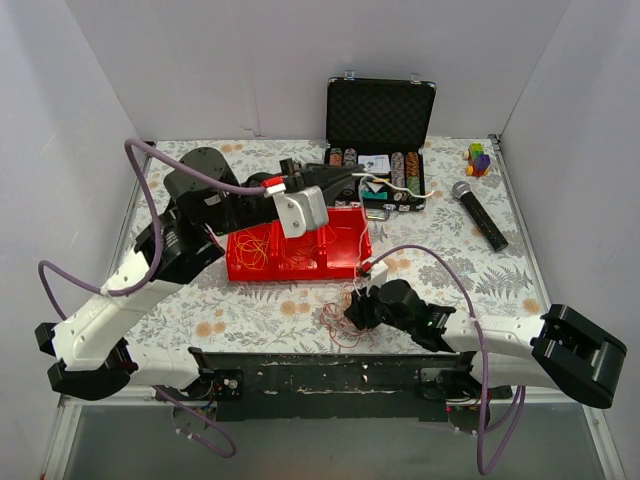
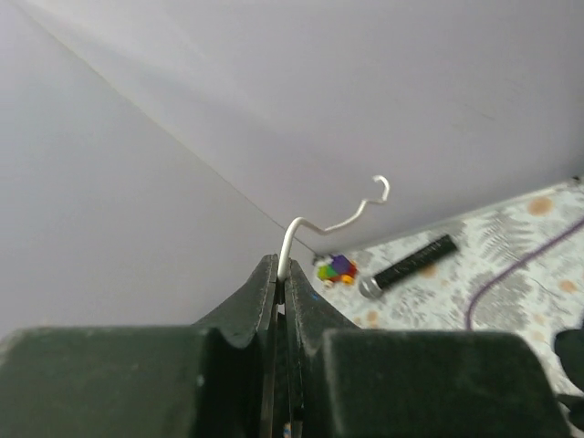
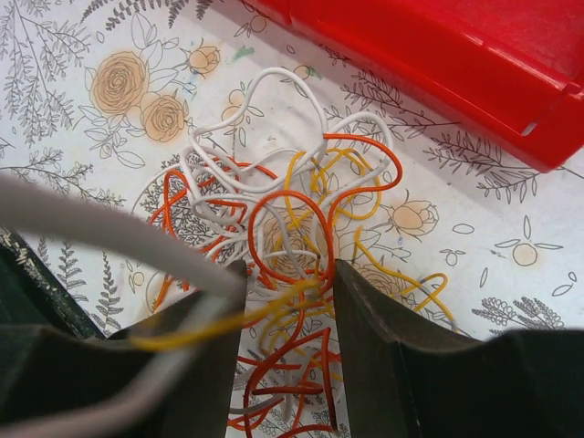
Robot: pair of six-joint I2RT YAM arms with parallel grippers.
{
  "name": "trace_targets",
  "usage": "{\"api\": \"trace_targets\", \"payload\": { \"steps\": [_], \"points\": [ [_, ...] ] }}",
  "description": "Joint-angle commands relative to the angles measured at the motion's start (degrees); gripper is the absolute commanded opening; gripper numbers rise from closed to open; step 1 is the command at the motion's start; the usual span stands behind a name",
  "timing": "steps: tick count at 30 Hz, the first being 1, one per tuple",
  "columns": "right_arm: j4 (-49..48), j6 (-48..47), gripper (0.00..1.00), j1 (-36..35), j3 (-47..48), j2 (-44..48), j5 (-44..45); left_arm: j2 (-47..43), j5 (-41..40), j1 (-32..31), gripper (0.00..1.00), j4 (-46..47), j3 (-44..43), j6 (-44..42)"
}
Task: Untangle the cables
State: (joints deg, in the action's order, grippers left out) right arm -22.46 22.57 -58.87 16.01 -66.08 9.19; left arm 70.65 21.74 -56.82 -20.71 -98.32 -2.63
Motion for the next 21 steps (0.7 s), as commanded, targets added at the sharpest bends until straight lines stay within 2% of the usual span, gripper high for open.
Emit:
{"api": "trace_targets", "payload": {
  "steps": [1,5,9,11,13,15,17,21],
  "points": [
    [1.89,1.34,0.50,0.16,-0.36,1.39,2.15,2.82,-4.59,-0.31,0.00,10.41,-4.76,-2.20],
    [4.08,1.69,0.50,0.16,0.07,2.19,2.93,4.14,-7.14,-0.22,0.00,19.90,-5.48,-3.52],
    [7.59,2.83,0.49,0.16,-0.45,5.61,3.99,4.15,-11.61,-0.31,0.00,25.61,0.83,-6.59],
    [9.62,3.62,0.48,0.16,-1.07,7.37,4.87,3.53,-16.18,-0.22,0.00,35.25,5.92,-8.43],
    [12.86,4.67,0.48,0.16,-1.16,8.51,5.66,4.92,-20.75,-0.22,0.00,46.41,7.09,-12.55],
    [14.98,5.38,0.48,0.16,-1.42,10.18,5.66,8.86,-24.71,-0.22,0.00,52.50,2.38,-16.60],
    [15.86,5.65,0.48,0.16,-1.77,11.58,5.31,13.79,-26.22,-0.22,0.00,52.27,-6.31,-18.28],
    [16.48,6.08,0.48,0.25,-1.95,11.95,5.31,16.80,-19.74,-0.22,0.00,53.84,-11.71,-22.41]
  ]
}}
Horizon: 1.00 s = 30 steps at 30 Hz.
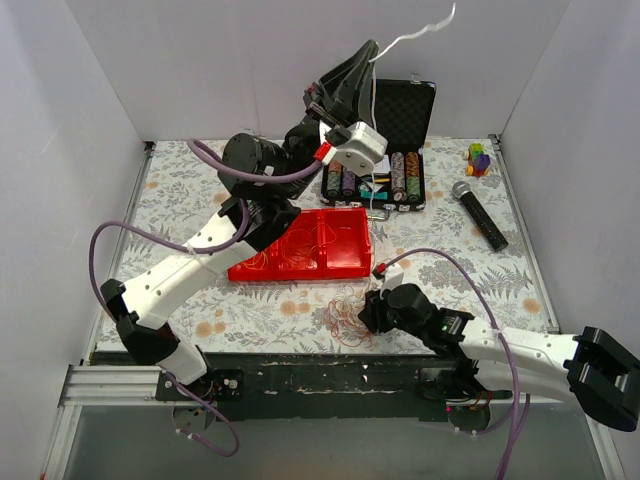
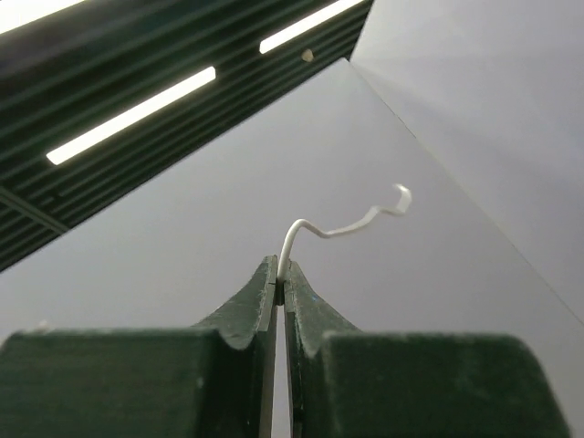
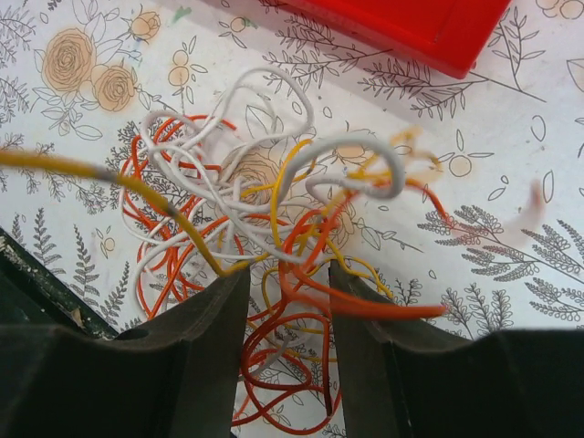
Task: Untangle the cables
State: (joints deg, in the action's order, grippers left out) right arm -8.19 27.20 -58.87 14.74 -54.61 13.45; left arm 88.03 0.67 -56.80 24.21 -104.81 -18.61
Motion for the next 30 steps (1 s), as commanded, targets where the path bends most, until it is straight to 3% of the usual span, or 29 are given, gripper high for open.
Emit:
{"api": "trace_targets", "payload": {
  "steps": [1,6,10,13,20,26,30],
  "points": [
    [2.56,1.80,0.48,0.25,-0.42,-0.05,1.14,-0.32,2.49,-0.25,0.00,8.41,-6.27,-6.70],
    [3.35,1.98,0.43,0.34,1.08,-3.57,0.96,0.91,5.74,-0.25,0.00,10.24,-8.38,-8.36],
    [4.23,2.86,0.16,0.51,1.78,-5.50,1.58,4.59,7.51,-0.25,0.00,11.13,-15.83,-10.57],
    [4.41,2.94,0.03,0.78,2.04,-6.30,1.58,7.24,7.94,-0.25,0.00,9.54,-22.17,-11.44],
    [4.58,4.17,0.01,2.71,2.74,-9.81,0.61,8.91,12.16,-0.25,0.00,11.29,-25.61,-14.69],
    [5.37,4.35,0.01,4.73,3.98,-14.03,-1.06,15.67,17.69,-0.25,0.00,10.24,-40.01,-21.71],
    [5.37,4.70,0.01,6.31,3.72,-14.47,-1.85,14.29,20.16,-0.25,0.00,12.35,-38.81,-26.73]
  ]
}}
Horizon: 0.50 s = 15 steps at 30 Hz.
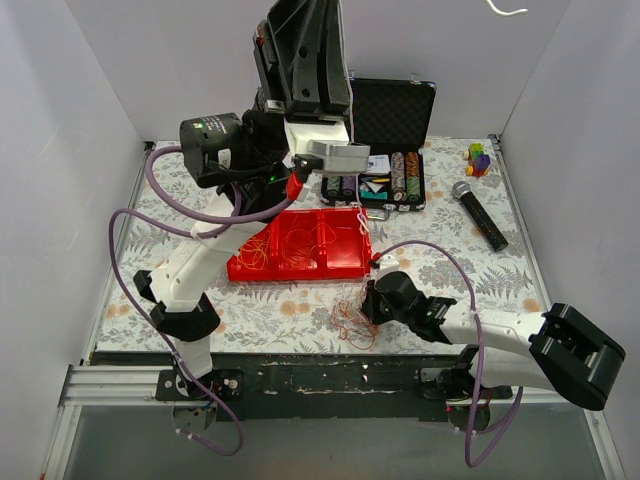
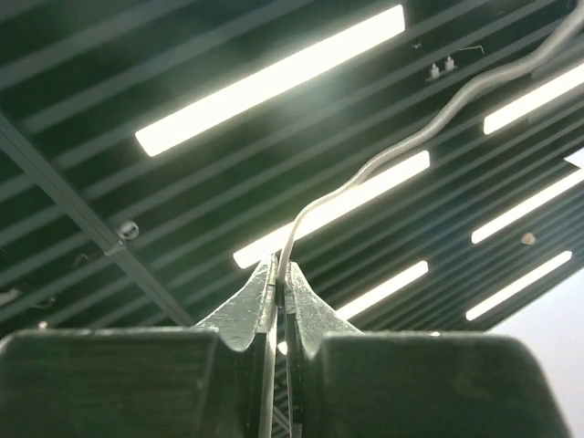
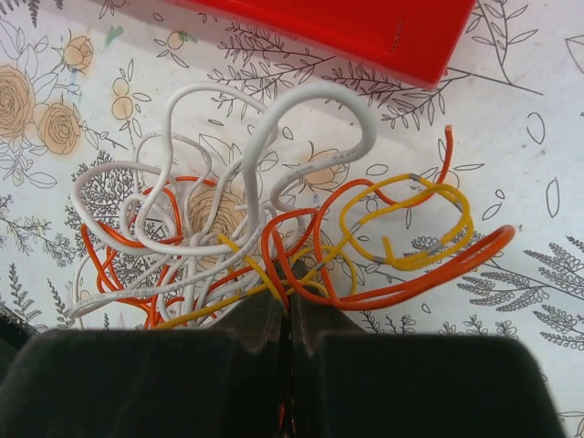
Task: Untangle the cables
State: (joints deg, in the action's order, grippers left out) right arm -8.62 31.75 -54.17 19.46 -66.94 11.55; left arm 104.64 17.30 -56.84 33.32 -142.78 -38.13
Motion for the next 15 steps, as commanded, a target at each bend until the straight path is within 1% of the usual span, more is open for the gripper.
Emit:
{"api": "trace_targets", "payload": {
  "steps": [1,4,7,9,11,13,15],
  "points": [
    [5.90,0.33,0.01,1.87,-1.01,-2.23,-0.04,-2.68,3.97,-0.20,0.00,3.94,-0.05,-8.61],
    [7.65,1.47,0.01,3.02,-0.74,-2.93,0.49,-1.99,4.58,-0.20,0.00,2.63,-4.15,-10.56],
    [8.53,2.79,0.01,3.46,-0.39,-3.37,0.75,-3.91,5.02,0.32,0.00,2.27,-2.86,-12.75],
    [11.43,3.23,0.01,3.72,0.31,-4.42,0.49,-4.53,5.99,0.67,0.00,1.49,-3.99,-15.21],
    [11.61,2.54,0.01,3.72,0.84,-5.05,-0.12,-5.84,4.60,0.68,0.00,0.00,-4.44,-14.52],
    [10.12,1.83,0.01,3.72,-0.21,-3.39,-0.74,-10.66,1.96,0.68,0.00,0.42,3.60,-15.04],
    [9.16,1.04,0.01,3.72,-1.35,0.30,-0.92,-15.50,-1.64,0.68,0.00,-0.10,13.01,-12.69]
  ]
}}
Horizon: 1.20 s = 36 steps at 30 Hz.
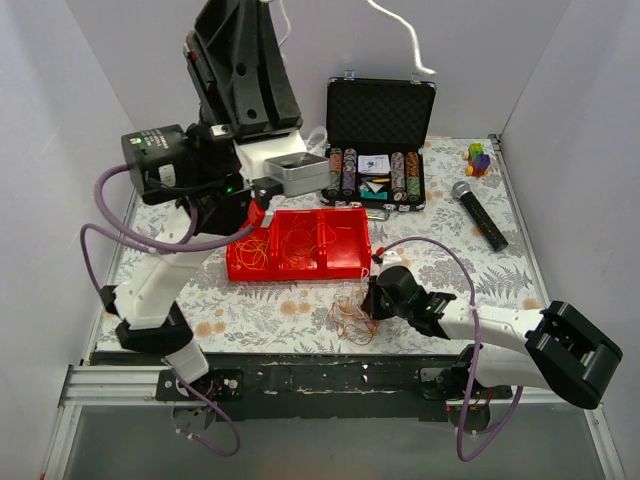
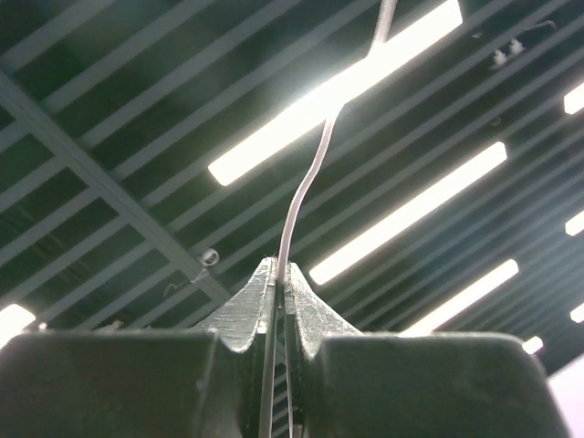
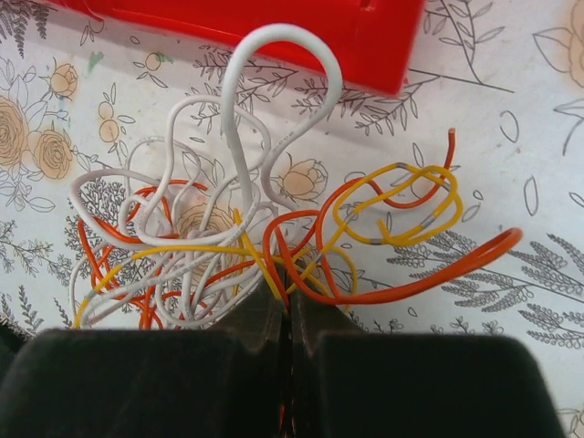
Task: Untangle the cables
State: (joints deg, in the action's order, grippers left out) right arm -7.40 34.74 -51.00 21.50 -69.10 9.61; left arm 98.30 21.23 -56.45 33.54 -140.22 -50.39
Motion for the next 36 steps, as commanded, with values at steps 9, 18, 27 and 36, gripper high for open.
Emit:
{"api": "trace_targets", "payload": {
  "steps": [9,18,27,36],
  "points": [
    [5.28,-2.31,0.01,0.55,-9.19,21.36,-0.20,-20.07,-16.58,2.39,0.00,-0.32,45.27,13.03],
    [13.20,-1.34,0.01,0.55,-9.28,29.98,1.47,-20.26,-19.03,4.85,0.00,2.67,66.64,24.63],
    [16.10,-0.47,0.01,0.55,-9.28,34.29,2.78,-14.99,-19.30,8.10,0.00,5.22,73.33,30.61],
    [15.66,-0.46,0.01,0.55,-9.63,34.03,3.14,-12.08,-17.20,8.81,0.00,10.57,69.83,30.71]
  ]
}}
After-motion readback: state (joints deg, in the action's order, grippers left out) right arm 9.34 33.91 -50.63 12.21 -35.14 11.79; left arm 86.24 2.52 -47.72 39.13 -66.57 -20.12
